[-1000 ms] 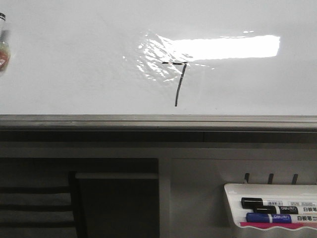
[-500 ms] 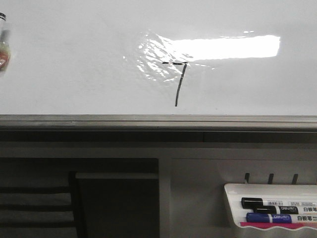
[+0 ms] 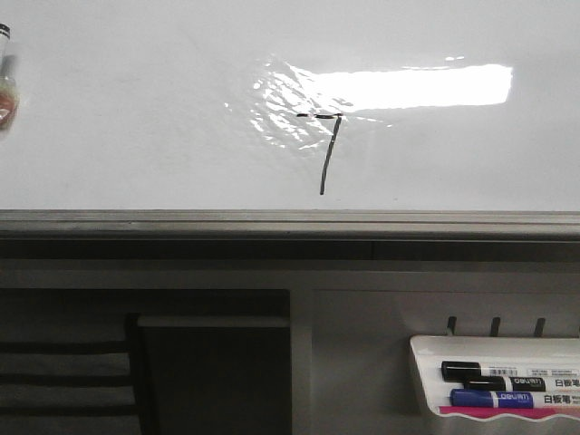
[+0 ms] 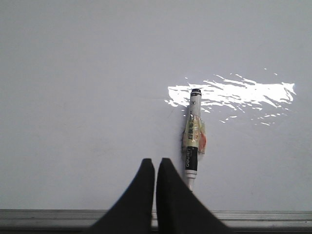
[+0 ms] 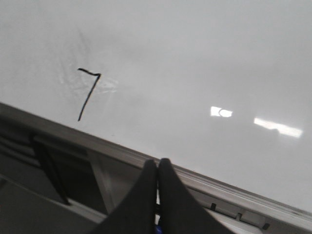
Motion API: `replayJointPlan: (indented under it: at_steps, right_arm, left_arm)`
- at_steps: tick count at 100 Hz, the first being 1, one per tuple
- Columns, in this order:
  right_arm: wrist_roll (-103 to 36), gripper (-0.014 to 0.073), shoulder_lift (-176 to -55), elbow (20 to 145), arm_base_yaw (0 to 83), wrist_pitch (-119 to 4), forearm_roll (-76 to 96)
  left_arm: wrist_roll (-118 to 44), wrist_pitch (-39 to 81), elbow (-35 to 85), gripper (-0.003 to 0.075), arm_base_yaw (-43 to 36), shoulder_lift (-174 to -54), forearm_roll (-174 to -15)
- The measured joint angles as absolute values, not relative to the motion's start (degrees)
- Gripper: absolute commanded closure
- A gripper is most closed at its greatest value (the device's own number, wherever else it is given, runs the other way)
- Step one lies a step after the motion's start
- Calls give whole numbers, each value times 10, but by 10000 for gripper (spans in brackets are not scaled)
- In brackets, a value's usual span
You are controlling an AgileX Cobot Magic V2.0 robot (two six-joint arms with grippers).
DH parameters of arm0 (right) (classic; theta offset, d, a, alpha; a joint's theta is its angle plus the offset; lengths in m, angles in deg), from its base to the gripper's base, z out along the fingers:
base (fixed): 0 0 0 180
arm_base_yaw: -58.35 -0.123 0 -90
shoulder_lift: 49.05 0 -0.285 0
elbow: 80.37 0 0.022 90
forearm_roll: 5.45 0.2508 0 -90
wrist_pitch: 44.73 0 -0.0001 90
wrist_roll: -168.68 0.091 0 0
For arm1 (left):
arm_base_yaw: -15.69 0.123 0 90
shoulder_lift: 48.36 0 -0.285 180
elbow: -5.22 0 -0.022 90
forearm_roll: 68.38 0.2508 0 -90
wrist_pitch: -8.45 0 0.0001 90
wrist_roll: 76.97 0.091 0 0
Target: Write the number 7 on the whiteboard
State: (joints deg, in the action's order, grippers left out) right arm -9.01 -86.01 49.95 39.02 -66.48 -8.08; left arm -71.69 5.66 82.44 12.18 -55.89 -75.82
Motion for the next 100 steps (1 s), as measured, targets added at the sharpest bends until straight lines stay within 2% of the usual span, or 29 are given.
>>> replayJointPlan:
  at_steps: [20,41,68,100]
  right_arm:
    - [-90,665,-763,385,499,-548,-70]
    - [-90,665,-655,278,568,-461,-70]
    - [-90,665,-568,218,594,-405,-70]
    - [-90,665,-562,218,594,-414,-69]
  left_arm:
    - [-717,57,824,741,122,-559,-758]
    - [-717,57,824,741,122,-559,-758]
    - [-717,57,824,741,122,-559,-758]
    - [-717,55,824,741,122,-559,-758]
